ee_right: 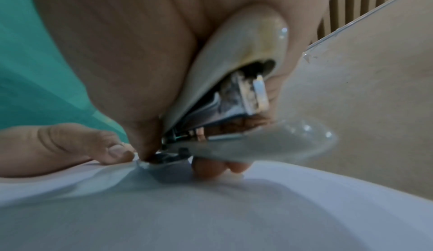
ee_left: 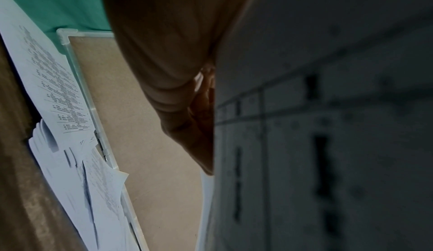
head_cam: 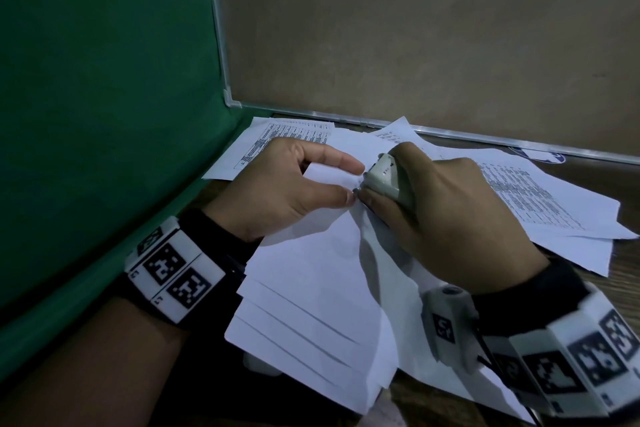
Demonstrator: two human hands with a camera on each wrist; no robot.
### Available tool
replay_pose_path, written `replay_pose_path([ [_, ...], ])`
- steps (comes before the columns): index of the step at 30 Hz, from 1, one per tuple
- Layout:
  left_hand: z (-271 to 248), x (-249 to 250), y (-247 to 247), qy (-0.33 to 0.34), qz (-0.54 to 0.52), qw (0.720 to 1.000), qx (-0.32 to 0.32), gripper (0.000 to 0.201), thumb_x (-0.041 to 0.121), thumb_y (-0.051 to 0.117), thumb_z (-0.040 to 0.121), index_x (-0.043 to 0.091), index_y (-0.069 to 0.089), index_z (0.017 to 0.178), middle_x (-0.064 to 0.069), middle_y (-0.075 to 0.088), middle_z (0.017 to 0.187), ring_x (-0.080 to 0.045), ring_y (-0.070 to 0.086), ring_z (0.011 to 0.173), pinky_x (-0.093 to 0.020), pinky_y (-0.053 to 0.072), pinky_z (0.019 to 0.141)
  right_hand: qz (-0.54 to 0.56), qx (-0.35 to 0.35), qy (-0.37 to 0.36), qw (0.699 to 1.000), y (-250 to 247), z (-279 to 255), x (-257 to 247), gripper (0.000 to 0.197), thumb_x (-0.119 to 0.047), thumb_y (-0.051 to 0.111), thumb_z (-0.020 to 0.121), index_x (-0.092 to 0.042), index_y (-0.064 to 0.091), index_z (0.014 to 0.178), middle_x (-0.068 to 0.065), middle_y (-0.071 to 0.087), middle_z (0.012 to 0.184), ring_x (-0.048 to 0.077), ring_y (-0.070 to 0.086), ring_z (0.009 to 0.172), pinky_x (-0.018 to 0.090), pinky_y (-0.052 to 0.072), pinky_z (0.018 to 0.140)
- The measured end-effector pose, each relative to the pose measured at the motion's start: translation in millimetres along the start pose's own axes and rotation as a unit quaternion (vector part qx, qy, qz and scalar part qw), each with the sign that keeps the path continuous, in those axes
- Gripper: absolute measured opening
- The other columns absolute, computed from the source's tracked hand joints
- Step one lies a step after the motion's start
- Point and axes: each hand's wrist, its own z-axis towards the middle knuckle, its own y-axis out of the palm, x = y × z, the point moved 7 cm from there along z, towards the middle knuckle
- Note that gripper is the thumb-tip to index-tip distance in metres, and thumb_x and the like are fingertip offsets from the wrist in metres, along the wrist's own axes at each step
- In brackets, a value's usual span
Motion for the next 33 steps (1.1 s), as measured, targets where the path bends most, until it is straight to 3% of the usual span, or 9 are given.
replay_pose_path([
  [3,0,0,0,0.002,-0.004,1.000,-0.001,0.031,0.023,0.090,0.065,0.031,0.082,0.094,0.007,0.080,0.104,-0.010,0.072,0.106,-0.027,0.051,0.102,-0.005,0.004,-0.003,1.000,-5,0,-1,0.046,-0.064,0.046,0.091,-0.019,0.052,0.102,0.004,0.056,0.068,0.039,0.051,0.064,0.045,0.047,0.055],
  [6,0,0,0,0.006,-0.007,1.000,0.000,0.030,0.012,0.091,0.071,0.030,0.082,0.094,0.007,0.080,0.103,-0.008,0.072,0.105,-0.028,0.051,0.102,-0.005,0.011,-0.009,1.000,-7,0,-2,0.045,-0.064,0.047,0.091,-0.020,0.054,0.103,0.002,0.057,0.069,0.037,0.050,0.064,0.044,0.047,0.054],
  [11,-2,3,7,0.011,-0.017,1.000,-0.023,0.036,0.014,0.090,0.069,0.020,0.082,0.103,0.005,0.081,0.104,-0.011,0.073,0.107,-0.030,0.052,0.104,0.035,0.059,-0.035,0.997,-9,1,-5,0.040,-0.052,0.057,0.095,-0.012,0.049,0.093,-0.008,0.037,0.058,0.029,0.032,0.054,0.038,0.029,0.048],
  [15,0,0,4,0.002,-0.023,1.000,0.009,0.036,0.016,0.089,0.066,0.022,0.082,0.101,0.003,0.080,0.106,-0.012,0.072,0.108,-0.031,0.051,0.105,0.042,0.041,-0.042,0.997,-10,0,-2,0.041,-0.057,0.055,0.093,-0.016,0.055,0.097,0.000,0.056,0.064,0.035,0.051,0.061,0.043,0.041,0.051],
  [19,0,-1,9,-0.006,-0.036,0.999,-0.005,0.038,0.020,0.084,0.065,0.020,0.082,0.103,0.005,0.080,0.105,-0.013,0.073,0.108,-0.043,0.051,0.110,0.052,0.044,-0.051,0.996,-12,0,-2,0.039,-0.056,0.055,0.091,-0.017,0.058,0.095,0.001,0.059,0.066,0.033,0.052,0.062,0.044,0.042,0.052],
  [26,0,-5,10,-0.031,-0.026,0.999,-0.005,0.036,0.022,0.083,0.064,0.022,0.084,0.100,0.008,0.081,0.103,-0.011,0.073,0.107,-0.044,0.050,0.110,0.075,0.028,-0.043,0.996,-9,1,3,0.028,-0.049,0.062,0.086,-0.022,0.062,0.095,-0.003,0.063,0.075,0.025,0.052,0.066,0.043,0.045,0.056],
  [29,1,-16,7,-0.074,-0.046,0.996,0.013,0.033,0.012,0.088,0.068,0.017,0.083,0.101,-0.005,0.081,0.102,-0.017,0.075,0.098,-0.042,0.055,0.105,0.073,0.033,-0.052,0.995,-11,2,0,0.024,-0.040,0.069,0.079,-0.022,0.065,0.094,-0.005,0.060,0.078,0.018,0.047,0.068,0.037,0.045,0.058],
  [31,1,-25,6,-0.117,-0.097,0.988,0.019,0.028,-0.001,0.083,0.077,0.010,0.081,0.103,-0.024,0.077,0.107,-0.023,0.073,0.086,-0.039,0.057,0.098,0.091,0.044,-0.069,0.992,-15,2,-6,0.018,-0.028,0.073,0.076,-0.019,0.066,0.089,-0.006,0.057,0.073,0.012,0.041,0.066,0.022,0.038,0.059],
  [33,1,-28,5,-0.134,-0.137,0.981,0.017,0.027,-0.008,0.076,0.083,0.005,0.078,0.106,-0.028,0.075,0.107,-0.024,0.071,0.088,-0.033,0.058,0.095,0.107,0.059,-0.076,0.990,-21,1,-11,0.015,-0.022,0.074,0.075,-0.017,0.068,0.088,-0.005,0.058,0.071,0.014,0.042,0.065,0.017,0.033,0.059],
])
